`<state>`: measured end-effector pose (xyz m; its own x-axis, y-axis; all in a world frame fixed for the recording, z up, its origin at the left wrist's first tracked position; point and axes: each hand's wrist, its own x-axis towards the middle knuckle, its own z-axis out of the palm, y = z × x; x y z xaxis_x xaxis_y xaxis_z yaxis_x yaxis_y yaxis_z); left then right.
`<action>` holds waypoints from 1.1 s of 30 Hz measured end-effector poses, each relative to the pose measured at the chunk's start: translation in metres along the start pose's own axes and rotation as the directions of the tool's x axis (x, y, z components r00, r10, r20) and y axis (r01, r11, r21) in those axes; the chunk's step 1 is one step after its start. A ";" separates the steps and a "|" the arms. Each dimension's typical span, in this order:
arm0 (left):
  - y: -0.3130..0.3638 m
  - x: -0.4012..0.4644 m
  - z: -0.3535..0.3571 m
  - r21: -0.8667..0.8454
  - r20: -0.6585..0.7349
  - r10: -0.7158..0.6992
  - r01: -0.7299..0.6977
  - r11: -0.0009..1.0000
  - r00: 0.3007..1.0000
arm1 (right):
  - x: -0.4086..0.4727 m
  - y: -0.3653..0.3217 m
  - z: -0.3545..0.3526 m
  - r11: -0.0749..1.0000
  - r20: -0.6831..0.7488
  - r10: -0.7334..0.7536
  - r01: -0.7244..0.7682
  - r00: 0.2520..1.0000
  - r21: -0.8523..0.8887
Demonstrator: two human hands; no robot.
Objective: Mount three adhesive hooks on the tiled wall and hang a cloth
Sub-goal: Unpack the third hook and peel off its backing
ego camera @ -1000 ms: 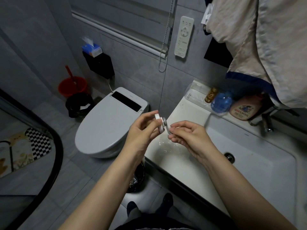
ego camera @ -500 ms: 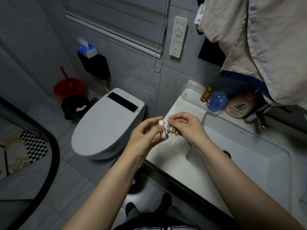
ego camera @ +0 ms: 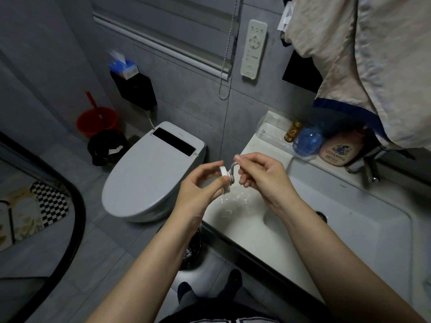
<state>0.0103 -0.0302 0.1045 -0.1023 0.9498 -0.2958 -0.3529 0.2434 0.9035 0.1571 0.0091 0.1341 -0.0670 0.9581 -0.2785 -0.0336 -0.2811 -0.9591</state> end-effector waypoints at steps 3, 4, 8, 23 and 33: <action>-0.002 -0.003 0.002 -0.018 0.064 -0.033 0.035 0.999 0.997 | 0.011 0.003 -0.001 0.997 -0.034 -0.045 0.043 0.998 -0.071; -0.002 -0.004 0.002 -0.025 0.086 -0.042 0.044 0.999 0.995 | 0.014 0.005 -0.001 0.995 -0.032 -0.050 0.047 0.998 -0.087; 0.002 -0.005 0.004 -0.040 0.102 -0.016 0.020 0.999 0.995 | 0.017 0.017 -0.003 0.994 -0.038 0.000 -0.004 0.999 -0.112; 0.007 -0.003 0.000 0.118 -0.059 0.151 -0.144 0.983 0.987 | -0.013 0.017 -0.005 0.967 0.103 0.154 -0.171 0.983 0.186; -0.003 -0.010 -0.002 0.146 0.088 0.123 -0.135 0.980 0.988 | 0.002 0.011 -0.006 0.990 -0.034 -0.045 0.040 0.998 -0.135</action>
<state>0.0108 -0.0408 0.1045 -0.0624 0.9862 -0.1534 -0.1966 0.1385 0.9707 0.1626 0.0081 0.1233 -0.0319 0.9712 -0.2363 0.0987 -0.2322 -0.9677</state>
